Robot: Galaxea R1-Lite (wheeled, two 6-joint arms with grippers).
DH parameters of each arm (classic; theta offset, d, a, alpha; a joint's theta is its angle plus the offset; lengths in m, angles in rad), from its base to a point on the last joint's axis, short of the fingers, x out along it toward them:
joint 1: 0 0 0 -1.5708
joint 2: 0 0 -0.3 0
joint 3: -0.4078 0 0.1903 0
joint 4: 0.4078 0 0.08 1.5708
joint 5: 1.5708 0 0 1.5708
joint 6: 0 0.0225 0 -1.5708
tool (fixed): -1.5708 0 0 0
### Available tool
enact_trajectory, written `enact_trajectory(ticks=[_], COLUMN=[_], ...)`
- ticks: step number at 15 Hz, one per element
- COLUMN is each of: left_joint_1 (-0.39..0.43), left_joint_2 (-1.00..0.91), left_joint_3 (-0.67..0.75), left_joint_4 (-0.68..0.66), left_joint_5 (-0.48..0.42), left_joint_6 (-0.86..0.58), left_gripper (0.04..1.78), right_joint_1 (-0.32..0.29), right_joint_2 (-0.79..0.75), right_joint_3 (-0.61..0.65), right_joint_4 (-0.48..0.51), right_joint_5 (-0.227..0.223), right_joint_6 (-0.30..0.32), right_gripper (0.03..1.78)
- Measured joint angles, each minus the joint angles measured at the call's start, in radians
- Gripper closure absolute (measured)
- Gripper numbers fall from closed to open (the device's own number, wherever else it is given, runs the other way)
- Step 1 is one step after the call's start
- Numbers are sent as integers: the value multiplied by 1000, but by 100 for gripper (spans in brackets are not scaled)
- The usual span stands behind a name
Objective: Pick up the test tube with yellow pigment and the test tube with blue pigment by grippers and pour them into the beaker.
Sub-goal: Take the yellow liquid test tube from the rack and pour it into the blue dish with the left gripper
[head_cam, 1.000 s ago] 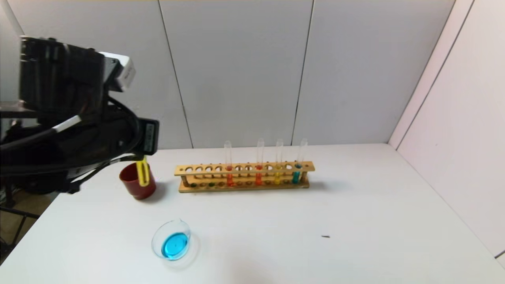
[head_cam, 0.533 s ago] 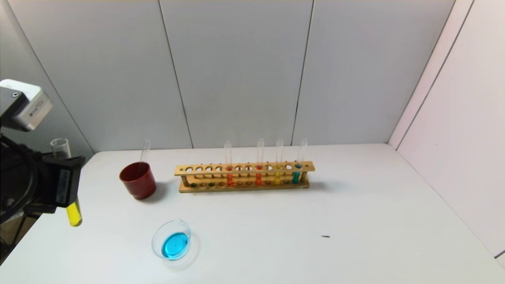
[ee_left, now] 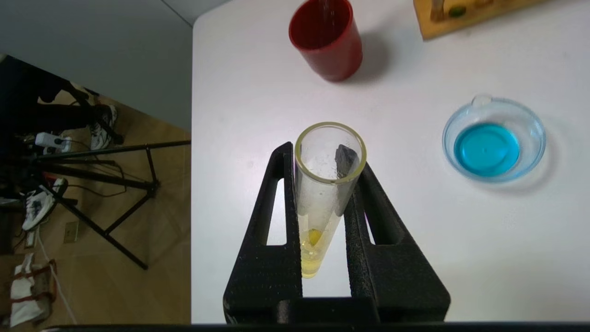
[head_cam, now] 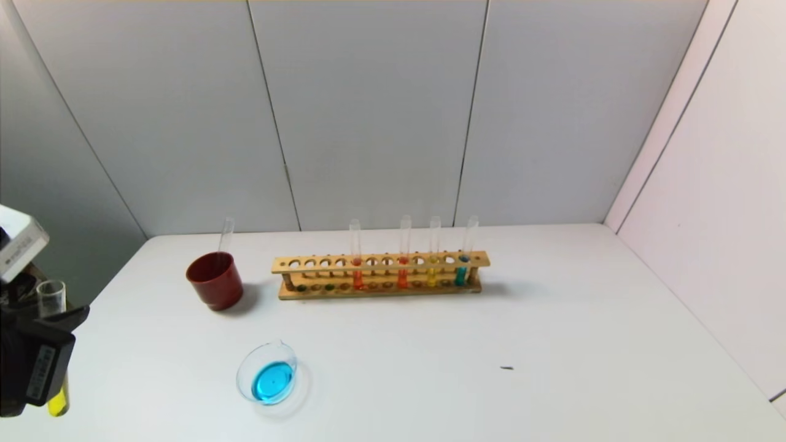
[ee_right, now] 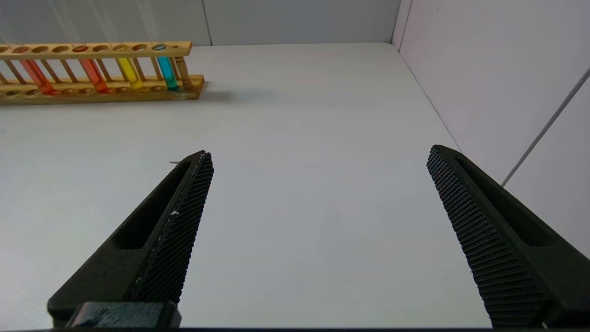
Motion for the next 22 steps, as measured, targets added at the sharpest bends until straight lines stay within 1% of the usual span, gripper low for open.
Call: enact_trajectory(ticks=[1, 4, 10, 15, 18, 22], left_joint_1=[2, 4, 6, -1, -30, -48], left_joint_2=[-2, 26, 199, 360, 456, 594], left_joint_3=[7, 36, 42, 35, 24, 14], left_joint_4=[33, 39, 26, 10, -6, -93], left_joint_5=[-1, -1, 0, 3, 10, 12], left_joint_6=[21, 100, 232, 278, 285, 289], left_gripper=[150, 150, 150, 150, 150, 150], right_joint_1=[0, 0, 0, 0, 0, 0], right_joint_2=[0, 0, 0, 0, 0, 0], right_joint_3=[0, 0, 0, 0, 0, 0], right_joint_4=[0, 0, 0, 0, 0, 0], right_joint_5=[0, 0, 0, 0, 0, 0], right_joint_6=[0, 0, 0, 0, 0, 0], right_gripper=[11, 11, 11, 11, 11, 11])
